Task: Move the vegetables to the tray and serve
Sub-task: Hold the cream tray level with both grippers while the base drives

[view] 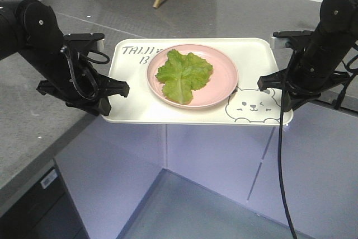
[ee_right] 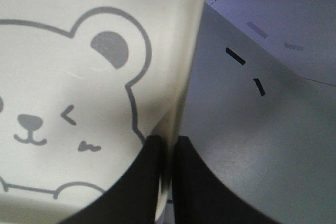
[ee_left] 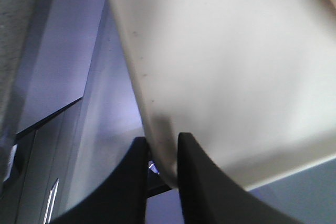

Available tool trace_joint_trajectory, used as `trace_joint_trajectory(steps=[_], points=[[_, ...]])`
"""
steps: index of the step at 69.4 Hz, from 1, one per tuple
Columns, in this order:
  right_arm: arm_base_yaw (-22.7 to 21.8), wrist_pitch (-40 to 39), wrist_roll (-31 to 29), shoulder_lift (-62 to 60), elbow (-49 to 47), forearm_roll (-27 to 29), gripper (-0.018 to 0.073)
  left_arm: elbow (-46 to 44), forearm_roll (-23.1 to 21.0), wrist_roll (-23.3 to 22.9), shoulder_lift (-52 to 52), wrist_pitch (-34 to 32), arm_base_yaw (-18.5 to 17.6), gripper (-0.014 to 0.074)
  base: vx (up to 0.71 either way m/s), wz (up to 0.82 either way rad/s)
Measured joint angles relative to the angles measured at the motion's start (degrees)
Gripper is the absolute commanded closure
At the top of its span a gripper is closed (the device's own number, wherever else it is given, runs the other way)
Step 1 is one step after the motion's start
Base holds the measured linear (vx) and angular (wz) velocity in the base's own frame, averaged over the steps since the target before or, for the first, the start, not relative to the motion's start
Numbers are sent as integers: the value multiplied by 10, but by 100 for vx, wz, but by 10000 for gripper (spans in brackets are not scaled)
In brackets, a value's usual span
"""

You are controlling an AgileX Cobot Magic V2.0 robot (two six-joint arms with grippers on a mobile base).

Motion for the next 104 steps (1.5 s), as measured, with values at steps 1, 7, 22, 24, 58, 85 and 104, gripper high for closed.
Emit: trace_joint_trajectory(steps=[1,7,22,24,58,85,104], points=[[0,0,0,0,0,0,568,0,0,0,0,0,0,604,-6,-34],[0,0,0,0,0,0,568,0,0,0,0,0,0,604,-6,-34],[0,0,0,0,0,0,568,0,0,0,0,0,0,604,-6,-35],[0,0,0,0,0,0,568,0,0,0,0,0,0,604,-6,-33],[0,0,0,0,0,0,568,0,-1,0,0,0,0,604,-5,-28],[0,0,0,0,0,0,568,0,-1,0,0,0,0,604,-5,-22],[0,0,0,0,0,0,568,0,-1,0,0,0,0,604,-5,-20]])
